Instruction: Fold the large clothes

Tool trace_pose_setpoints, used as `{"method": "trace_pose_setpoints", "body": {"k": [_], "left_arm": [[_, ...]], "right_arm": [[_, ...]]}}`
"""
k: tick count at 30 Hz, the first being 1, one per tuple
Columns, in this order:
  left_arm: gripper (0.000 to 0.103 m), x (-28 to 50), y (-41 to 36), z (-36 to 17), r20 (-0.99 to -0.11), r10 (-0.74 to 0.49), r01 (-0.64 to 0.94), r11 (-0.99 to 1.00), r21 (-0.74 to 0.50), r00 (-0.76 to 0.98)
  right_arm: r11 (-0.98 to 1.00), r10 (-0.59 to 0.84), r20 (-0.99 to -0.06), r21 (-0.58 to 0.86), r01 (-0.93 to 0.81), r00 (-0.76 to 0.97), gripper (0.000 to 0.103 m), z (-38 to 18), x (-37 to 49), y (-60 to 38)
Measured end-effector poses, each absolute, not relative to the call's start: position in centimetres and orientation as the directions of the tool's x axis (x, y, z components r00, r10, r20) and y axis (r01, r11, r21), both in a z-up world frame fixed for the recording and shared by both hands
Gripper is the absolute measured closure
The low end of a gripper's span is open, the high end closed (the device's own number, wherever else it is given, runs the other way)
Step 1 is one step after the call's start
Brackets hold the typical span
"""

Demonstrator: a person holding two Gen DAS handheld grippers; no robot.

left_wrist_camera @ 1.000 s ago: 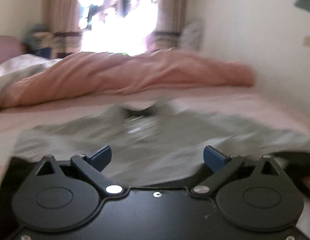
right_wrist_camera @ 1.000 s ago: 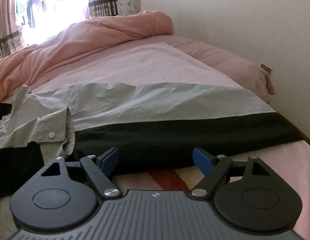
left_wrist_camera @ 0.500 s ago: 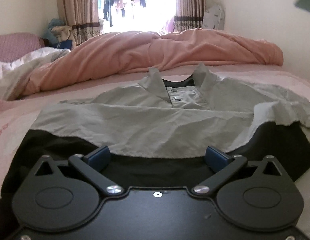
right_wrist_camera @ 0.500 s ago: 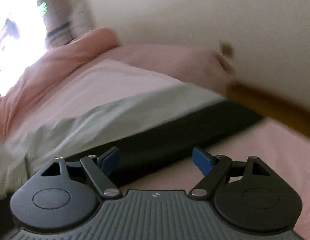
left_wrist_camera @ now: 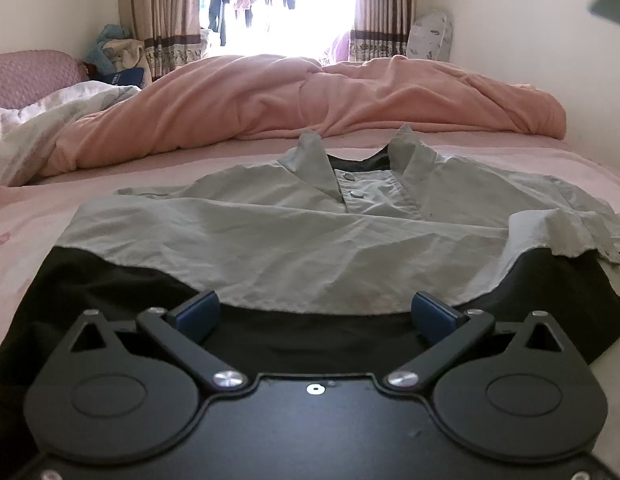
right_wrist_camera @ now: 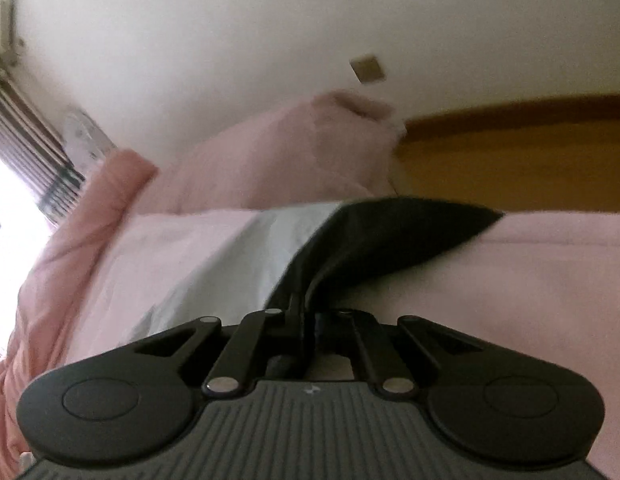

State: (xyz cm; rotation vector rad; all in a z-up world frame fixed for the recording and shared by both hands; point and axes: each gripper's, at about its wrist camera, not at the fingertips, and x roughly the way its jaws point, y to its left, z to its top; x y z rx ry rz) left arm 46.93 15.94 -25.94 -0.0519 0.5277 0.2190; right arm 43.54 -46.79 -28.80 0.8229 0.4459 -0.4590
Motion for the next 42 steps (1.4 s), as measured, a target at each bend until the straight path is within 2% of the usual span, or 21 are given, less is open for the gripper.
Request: {"method": "trace_pose_setpoints", "body": {"k": [4, 6, 8, 10, 16, 17, 18, 20, 22, 24, 27, 29, 30, 31, 34, 38, 39, 40, 42], "left_arm": [[0.0, 47.2, 15.9, -26.1, -0.507, 0.193, -0.215, 0.976, 0.016, 0.84], [0.0, 47.2, 15.8, -26.1, -0.506, 0.196, -0.215, 0.976, 0.021, 0.84], [0.0, 47.3, 15.9, -26.1, -0.505, 0.195, -0.214, 0.977, 0.02, 0.841], [0.0, 47.2, 15.9, -26.1, -0.506, 0.192, -0.214, 0.977, 0.015, 0.841], [0.0, 47.2, 16.0, -26.1, -0.506, 0.19, -0.213, 0.977, 0.011, 0.841], [0.0, 47.2, 16.0, -26.1, -0.507, 0.188, -0.213, 0.977, 0.009, 0.841], [0.0, 47.2, 16.0, -26.1, -0.508, 0.185, -0.21, 0.978, 0.008, 0.841], [0.0, 47.1, 16.0, -26.1, -0.51, 0.181, -0.206, 0.978, 0.007, 0.841], [0.0, 47.1, 16.0, -26.1, -0.511, 0.176, -0.201, 0.98, 0.007, 0.842], [0.0, 47.1, 16.0, -26.1, -0.511, 0.173, -0.197, 0.98, 0.008, 0.842], [0.0, 47.1, 16.0, -26.0, -0.509, 0.171, -0.194, 0.981, 0.007, 0.844], [0.0, 47.1, 16.1, -26.0, -0.505, 0.171, -0.196, 0.981, 0.004, 0.846], [0.0, 47.0, 16.1, -26.0, -0.503, 0.172, -0.197, 0.98, 0.003, 0.847], [0.0, 47.0, 16.1, -26.1, -0.502, 0.172, -0.197, 0.98, 0.002, 0.848], [0.0, 47.0, 16.0, -26.1, -0.5, 0.169, -0.194, 0.981, 0.002, 0.849], [0.0, 47.0, 16.0, -26.1, -0.5, 0.17, -0.194, 0.981, 0.005, 0.849], [0.0, 47.0, 16.0, -26.1, -0.499, 0.171, -0.193, 0.981, 0.006, 0.849], [0.0, 46.9, 15.9, -26.1, -0.497, 0.174, -0.196, 0.981, 0.008, 0.85], [0.0, 46.5, 15.8, -25.9, -0.482, 0.185, -0.204, 0.979, 0.012, 0.857]], "right_arm": [[0.726, -0.249, -0.389, 0.531, 0.437, 0.887, 0.1, -24.2, 42.0, -43.9], [0.786, -0.167, -0.278, 0.542, 0.298, 0.946, 0.1, -22.3, 41.1, -41.9], [0.841, -0.109, -0.238, 0.495, 0.218, 0.965, 0.1, -21.0, 40.6, -38.6], [0.865, -0.107, -0.267, 0.449, 0.222, 0.958, 0.1, -21.4, 40.9, -35.4], [0.868, -0.071, -0.57, 0.369, 0.332, 0.818, 0.095, -27.5, 46.2, -32.3], [0.858, -0.058, -0.588, 0.384, 0.342, 0.807, 0.095, -28.4, 46.5, -32.4], [0.855, -0.052, -0.558, 0.403, 0.325, 0.828, 0.091, -28.5, 46.2, -32.7], [0.857, -0.005, -0.566, 0.422, 0.295, 0.824, 0.078, -27.9, 45.7, -32.3], [0.829, 0.042, -0.553, 0.485, 0.28, 0.832, 0.051, -27.2, 45.2, -33.5], [0.779, 0.074, -0.53, 0.56, 0.283, 0.845, 0.04, -26.8, 44.1, -34.7], [0.671, 0.076, -0.503, 0.665, 0.329, 0.861, 0.039, -26.9, 42.7, -37.7], [0.646, 0.009, -0.504, 0.662, 0.379, 0.864, 0.037, -26.8, 42.3, -39.7], [0.651, -0.053, -0.527, 0.626, 0.429, 0.848, 0.027, -26.8, 42.3, -40.4], [0.652, -0.093, -0.546, 0.599, 0.465, 0.833, 0.021, -27.0, 42.7, -40.8], [0.578, -0.105, -0.569, 0.633, 0.516, 0.816, 0.026, -28.6, 43.1, -43.5], [0.447, -0.052, -0.489, 0.768, 0.458, 0.871, 0.029, -30.1, 43.5, -46.4], [0.419, -0.035, -0.463, 0.798, 0.434, 0.886, 0.038, -30.5, 43.8, -47.0], [0.399, -0.011, -0.456, 0.814, 0.422, 0.89, 0.062, -31.0, 44.2, -47.3], [0.352, 0.046, -0.468, 0.834, 0.424, 0.883, 0.081, -32.1, 45.2, -48.0]]}}
